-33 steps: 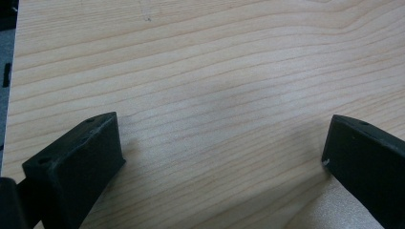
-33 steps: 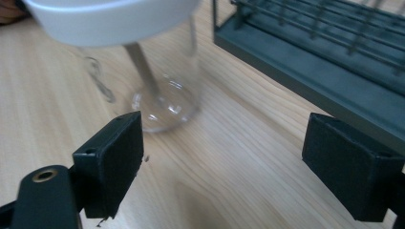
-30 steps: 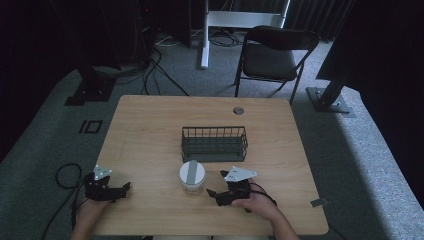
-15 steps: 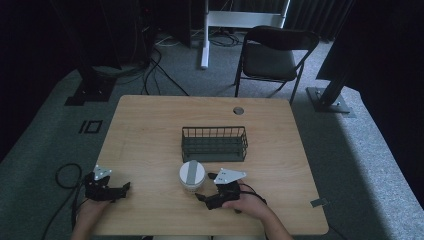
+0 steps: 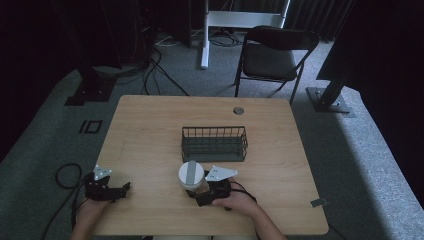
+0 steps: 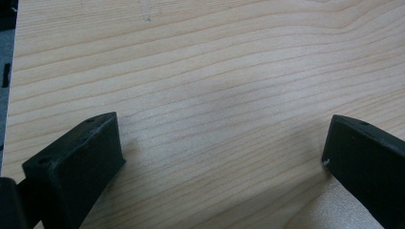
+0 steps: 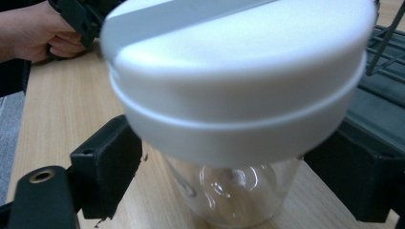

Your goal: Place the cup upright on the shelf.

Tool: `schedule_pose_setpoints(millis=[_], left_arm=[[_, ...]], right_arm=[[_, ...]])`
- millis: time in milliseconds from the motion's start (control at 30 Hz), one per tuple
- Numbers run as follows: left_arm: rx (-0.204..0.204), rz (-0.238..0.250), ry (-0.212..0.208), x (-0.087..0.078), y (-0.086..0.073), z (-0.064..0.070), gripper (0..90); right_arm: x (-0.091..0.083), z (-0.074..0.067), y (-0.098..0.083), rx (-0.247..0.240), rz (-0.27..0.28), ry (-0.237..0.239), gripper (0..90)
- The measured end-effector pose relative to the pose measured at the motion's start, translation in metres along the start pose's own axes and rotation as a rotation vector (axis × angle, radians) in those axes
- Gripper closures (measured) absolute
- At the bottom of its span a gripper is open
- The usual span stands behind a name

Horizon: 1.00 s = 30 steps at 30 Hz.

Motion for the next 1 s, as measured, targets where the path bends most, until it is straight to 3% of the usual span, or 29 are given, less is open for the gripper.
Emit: schedule_pose_setpoints(millis=[533,733,1000], left_arm=[[0.000,0.000,0.000,0.000,0.000,0.000,0.1],[-0.001,0.000,0.000,0.000,0.000,0.000,0.1],[-0.001,0.000,0.000,0.000,0.000,0.000,0.1]], right_arm=[[0.018,0.002,0.001,0.038,0.001,-0.044,14.5],[0.018,0.005,0.007,-0.002,0.021,-0.082,18.1],[0.014,0.003,0.011,-0.022,0.026,-0.079,18.2]])
Point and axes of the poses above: each handheld gripper's, and its own axes: x roughly forward along the jaws, y roughly out of its top, z roughly to its right, the point moved 7 cm from there along x, roughly forward along the jaws, and after that the axes turned 5 degrees about z, right-handed, at the moved point
